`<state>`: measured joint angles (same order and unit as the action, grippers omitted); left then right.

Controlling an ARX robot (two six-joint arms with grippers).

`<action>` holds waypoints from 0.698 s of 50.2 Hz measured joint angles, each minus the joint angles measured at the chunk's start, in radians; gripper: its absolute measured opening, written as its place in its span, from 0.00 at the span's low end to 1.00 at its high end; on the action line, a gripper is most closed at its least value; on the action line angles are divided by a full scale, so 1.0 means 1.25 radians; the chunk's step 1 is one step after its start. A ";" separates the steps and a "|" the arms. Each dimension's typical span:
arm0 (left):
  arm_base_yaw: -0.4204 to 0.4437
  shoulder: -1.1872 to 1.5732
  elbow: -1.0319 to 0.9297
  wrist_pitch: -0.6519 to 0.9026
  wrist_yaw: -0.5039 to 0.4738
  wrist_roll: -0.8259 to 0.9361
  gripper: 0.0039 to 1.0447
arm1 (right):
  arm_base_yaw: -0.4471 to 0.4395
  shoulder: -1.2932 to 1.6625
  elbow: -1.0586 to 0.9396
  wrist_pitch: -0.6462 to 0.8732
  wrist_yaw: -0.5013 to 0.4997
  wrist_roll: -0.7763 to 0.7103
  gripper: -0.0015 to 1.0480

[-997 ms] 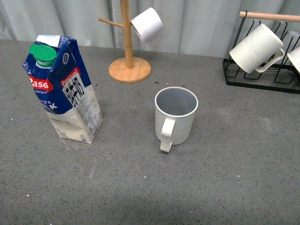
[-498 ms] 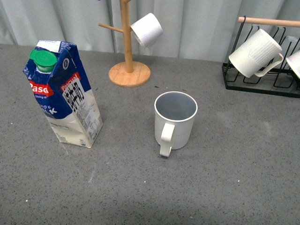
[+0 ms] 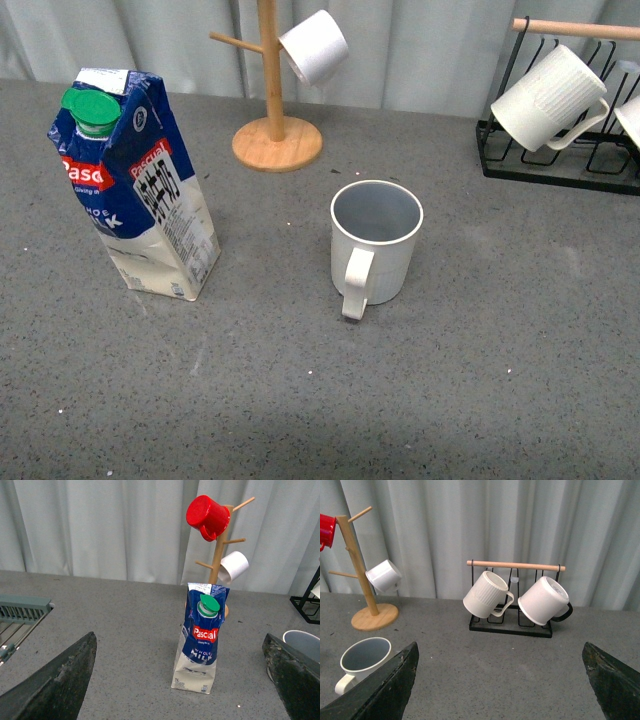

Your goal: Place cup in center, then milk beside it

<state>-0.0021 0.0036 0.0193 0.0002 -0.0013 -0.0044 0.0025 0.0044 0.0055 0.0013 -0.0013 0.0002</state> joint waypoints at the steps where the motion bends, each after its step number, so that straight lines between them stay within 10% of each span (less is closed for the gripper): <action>1: -0.007 0.005 0.002 -0.007 -0.023 -0.003 0.94 | 0.000 0.000 0.000 0.000 0.000 0.000 0.90; 7: -0.008 0.151 0.022 -0.033 -0.160 -0.061 0.94 | 0.000 -0.001 0.000 0.000 0.000 0.000 0.91; 23: 0.013 0.808 0.066 0.535 -0.009 -0.012 0.94 | -0.001 -0.001 0.000 0.000 0.000 0.000 0.91; 35: -0.027 1.064 0.100 0.622 0.005 0.004 0.94 | -0.001 -0.001 0.000 0.000 0.000 0.000 0.91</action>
<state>-0.0360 1.3342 0.1448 0.7780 0.0051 0.0006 0.0017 0.0036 0.0055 0.0013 -0.0013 0.0002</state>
